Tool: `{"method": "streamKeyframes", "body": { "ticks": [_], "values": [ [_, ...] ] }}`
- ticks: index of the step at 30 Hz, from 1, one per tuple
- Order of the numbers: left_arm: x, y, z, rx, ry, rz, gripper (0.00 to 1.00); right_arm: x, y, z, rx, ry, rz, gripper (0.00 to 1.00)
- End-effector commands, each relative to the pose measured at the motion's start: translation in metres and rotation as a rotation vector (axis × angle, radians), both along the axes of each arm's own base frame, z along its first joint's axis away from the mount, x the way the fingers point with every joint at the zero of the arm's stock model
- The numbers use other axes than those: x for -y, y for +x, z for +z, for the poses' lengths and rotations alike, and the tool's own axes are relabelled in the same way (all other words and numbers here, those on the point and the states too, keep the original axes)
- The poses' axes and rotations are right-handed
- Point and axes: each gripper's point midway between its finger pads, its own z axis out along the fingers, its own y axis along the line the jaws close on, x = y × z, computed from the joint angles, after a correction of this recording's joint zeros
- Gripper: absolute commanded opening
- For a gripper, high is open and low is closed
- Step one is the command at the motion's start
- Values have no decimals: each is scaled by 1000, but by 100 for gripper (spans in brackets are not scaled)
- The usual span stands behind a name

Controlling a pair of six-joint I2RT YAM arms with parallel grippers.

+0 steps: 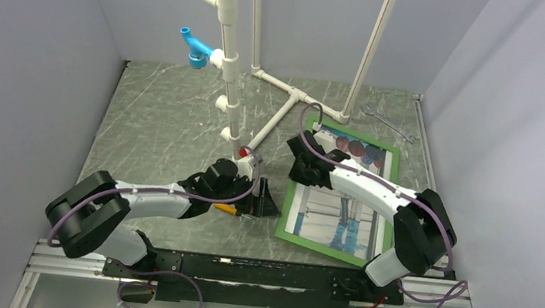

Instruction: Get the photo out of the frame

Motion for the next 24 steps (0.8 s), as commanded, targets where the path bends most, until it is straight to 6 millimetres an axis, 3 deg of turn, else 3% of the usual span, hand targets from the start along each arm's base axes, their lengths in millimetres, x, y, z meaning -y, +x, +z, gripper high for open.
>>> {"method": "streamKeyframes", "body": {
  "ticks": [1,8,18,24],
  "values": [
    [30,2,36,32,-188,-80,97,-24,12,41,111,181,24,0],
    [44,-2,42,16,-255,-137,79,-18,12,58,153,198,41,0],
    [52,-4,36,-4,-250,-176,65,-24,6,73,212,255,121,0],
    [56,0,40,18,-244,-180,49,-23,3,83,236,269,135,0]
  ]
}}
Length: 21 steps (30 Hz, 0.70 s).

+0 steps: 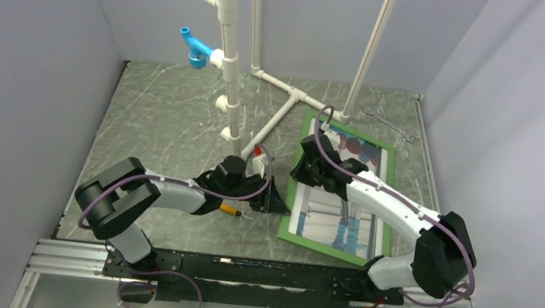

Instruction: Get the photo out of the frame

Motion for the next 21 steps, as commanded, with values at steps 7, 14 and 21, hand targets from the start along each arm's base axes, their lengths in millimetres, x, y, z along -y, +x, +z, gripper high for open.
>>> {"method": "streamKeyframes", "body": {
  "ticks": [7,14,21],
  "values": [
    [8,8,26,102,-16,-7,0,-25,12,54,164,156,81,0],
    [-17,21,34,205,181,65,0,-6,9,64,195,52,101,55],
    [-65,34,49,316,483,119,0,49,0,102,351,-67,9,86]
  ]
}}
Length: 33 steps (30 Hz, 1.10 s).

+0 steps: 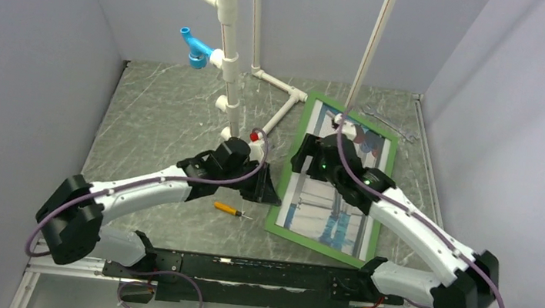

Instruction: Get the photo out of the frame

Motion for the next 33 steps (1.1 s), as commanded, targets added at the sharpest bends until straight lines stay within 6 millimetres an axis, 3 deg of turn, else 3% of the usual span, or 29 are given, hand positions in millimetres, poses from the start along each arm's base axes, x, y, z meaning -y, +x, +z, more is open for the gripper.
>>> {"method": "streamKeyframes", "body": {
  "ticks": [1,5,9,13,17,21,26,29,33],
  "values": [
    [-44,29,16,315,283,1,0,43,0,43,160,-76,-96,88],
    [-61,36,55,407,355,5,0,75,-10,66,230,-100,-182,91],
    [-70,43,100,492,375,20,0,97,-19,75,283,-106,-236,96],
    [-69,45,138,533,349,18,0,105,-24,76,312,-89,-251,99],
    [-66,46,160,555,325,20,0,103,-25,71,293,-92,-244,100],
    [-60,47,174,571,303,4,0,94,-24,59,253,-75,-231,100],
    [-54,48,190,592,284,-17,0,75,-25,29,153,-30,-202,100],
    [-49,44,199,599,245,-41,0,96,-25,10,96,-130,-305,100],
    [-44,40,209,605,204,-56,0,152,-39,-13,-3,-336,-574,99]
  ]
}}
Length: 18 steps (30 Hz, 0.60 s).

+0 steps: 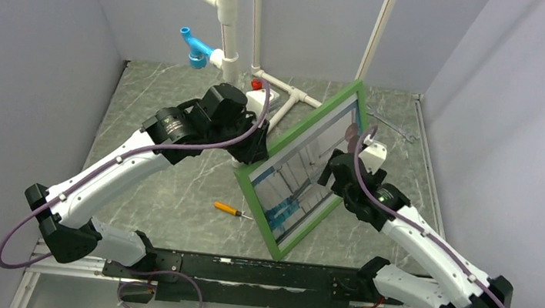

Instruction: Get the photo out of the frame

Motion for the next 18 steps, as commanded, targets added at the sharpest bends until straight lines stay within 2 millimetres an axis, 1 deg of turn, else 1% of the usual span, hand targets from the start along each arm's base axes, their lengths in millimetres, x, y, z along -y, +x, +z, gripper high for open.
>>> {"method": "streamKeyframes", "body": {
  "ticks": [1,2,3,5,6,7,8,9,10,13,16,18],
  "values": [
    [8,-2,47,111,-106,-64,0,61,-16,-16,-85,-172,-307,98],
    [9,-3,48,110,-113,-71,0,67,-19,-25,-112,-192,-326,95],
    [10,-5,48,106,-121,-78,0,70,-21,-35,-140,-194,-338,91],
    [13,-7,46,98,-133,-95,0,73,-23,-62,-213,-151,-341,84],
    [15,-9,45,94,-143,-104,0,72,-23,-78,-254,-100,-329,80],
    [16,-10,44,89,-148,-109,0,68,-21,-93,-280,-41,-308,71],
    [18,-10,44,85,-152,-112,0,72,-20,-104,-292,16,-324,51],
    [19,-12,44,80,-160,-120,0,69,-16,-111,-274,72,-328,37],
    [20,-13,44,75,-170,-128,0,66,-15,-117,-263,110,-323,35],
    [27,-21,48,61,-213,-171,0,52,-11,-129,-249,190,-274,36],
    [32,-26,47,43,-231,-206,0,51,-9,-141,-270,195,-287,36],
    [37,-30,45,23,-252,-229,0,41,-6,-149,-270,226,-247,36]
  ]
}}
